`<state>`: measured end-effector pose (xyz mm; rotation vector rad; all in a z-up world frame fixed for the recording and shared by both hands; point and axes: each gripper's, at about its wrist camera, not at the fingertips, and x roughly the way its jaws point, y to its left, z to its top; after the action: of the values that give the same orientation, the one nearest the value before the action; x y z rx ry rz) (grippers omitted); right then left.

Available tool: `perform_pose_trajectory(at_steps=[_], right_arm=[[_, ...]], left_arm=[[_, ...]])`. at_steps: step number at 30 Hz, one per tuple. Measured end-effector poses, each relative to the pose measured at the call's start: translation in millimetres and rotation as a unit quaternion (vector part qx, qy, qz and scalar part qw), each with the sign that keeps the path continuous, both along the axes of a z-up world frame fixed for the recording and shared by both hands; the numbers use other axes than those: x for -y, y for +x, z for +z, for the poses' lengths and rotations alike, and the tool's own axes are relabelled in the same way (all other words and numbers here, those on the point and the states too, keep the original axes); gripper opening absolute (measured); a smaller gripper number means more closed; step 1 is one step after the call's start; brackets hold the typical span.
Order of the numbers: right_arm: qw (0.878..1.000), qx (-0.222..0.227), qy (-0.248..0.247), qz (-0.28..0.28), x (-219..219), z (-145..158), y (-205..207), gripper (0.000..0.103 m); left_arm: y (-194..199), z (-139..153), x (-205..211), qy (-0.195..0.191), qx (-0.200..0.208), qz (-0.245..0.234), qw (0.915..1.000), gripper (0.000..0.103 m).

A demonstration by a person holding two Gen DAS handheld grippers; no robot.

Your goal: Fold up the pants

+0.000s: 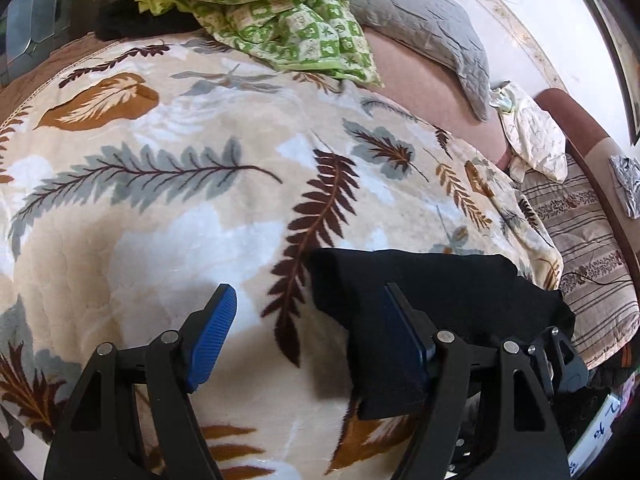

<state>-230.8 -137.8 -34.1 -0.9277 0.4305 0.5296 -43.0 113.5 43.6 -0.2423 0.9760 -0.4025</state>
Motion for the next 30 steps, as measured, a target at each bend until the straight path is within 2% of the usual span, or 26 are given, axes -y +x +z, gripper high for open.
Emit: perform_pose_trajectory(at_steps=[2, 4, 6, 7, 8, 10, 13, 15, 20, 23, 25, 28, 30], right_arm=[[1.000, -0.001, 0.001, -0.004, -1.0, -1.7, 6.2, 0.067], [0.999, -0.019, 0.024, -0.015, -3.7, 0.8, 18.3, 0.064], [0.996, -0.057, 0.064, -0.031, -4.8, 8.2, 32.6, 0.030], [0.991, -0.082, 0.100, -0.046, -0.4, 14.5, 43.4, 0.029], [0.980, -0.117, 0.151, -0.058, 9.3, 22.7, 54.6, 0.029], [0.950, -0.176, 0.246, -0.079, 30.9, 34.9, 73.8, 0.028], [0.882, -0.277, 0.365, -0.114, 65.1, 39.2, 105.2, 0.028], [0.864, -0.299, 0.386, -0.123, 70.9, 39.8, 117.1, 0.031], [0.836, -0.331, 0.414, -0.142, 74.1, 39.0, 132.8, 0.032], [0.823, -0.346, 0.425, -0.148, 77.8, 37.2, 131.7, 0.032], [0.809, -0.361, 0.439, -0.152, 82.0, 36.8, 134.2, 0.032], [0.792, -0.377, 0.454, -0.158, 87.8, 36.0, 138.5, 0.032], [0.792, -0.379, 0.451, -0.156, 86.3, 36.7, 136.5, 0.036]], left_arm=[[1.9, -1.6, -1.2, -0.004, -0.007, 0.002, 1.0000, 0.074], [2.1, -1.4, -2.1, -0.013, -0.012, 0.003, 0.9998, 0.074], [2.5, -1.4, -4.9, -0.027, -0.017, 0.004, 0.9995, 0.074], [2.6, -1.3, -6.1, -0.031, -0.018, 0.006, 0.9993, 0.075], [3.0, -1.5, -8.7, -0.039, -0.020, 0.009, 0.9990, 0.078], [4.3, -2.2, -14.8, -0.064, -0.029, 0.014, 0.9974, 0.082], [6.9, -2.3, -21.8, -0.122, -0.044, 0.010, 0.9914, 0.082], [7.9, -2.6, -22.4, -0.151, -0.054, 0.001, 0.9870, 0.083], [4.6, -9.0, -18.5, -0.199, -0.082, -0.020, 0.9765, 0.085], [-1.4, -18.7, -18.2, -0.245, -0.114, -0.027, 0.9626, 0.088], [-6.1, -21.2, -19.4, -0.261, -0.122, -0.031, 0.9572, 0.090], [-13.6, -16.7, -17.5, -0.269, -0.112, -0.047, 0.9554, 0.093], [-13.6, -13.7, -15.0, -0.269, -0.101, -0.049, 0.9567, 0.100]])
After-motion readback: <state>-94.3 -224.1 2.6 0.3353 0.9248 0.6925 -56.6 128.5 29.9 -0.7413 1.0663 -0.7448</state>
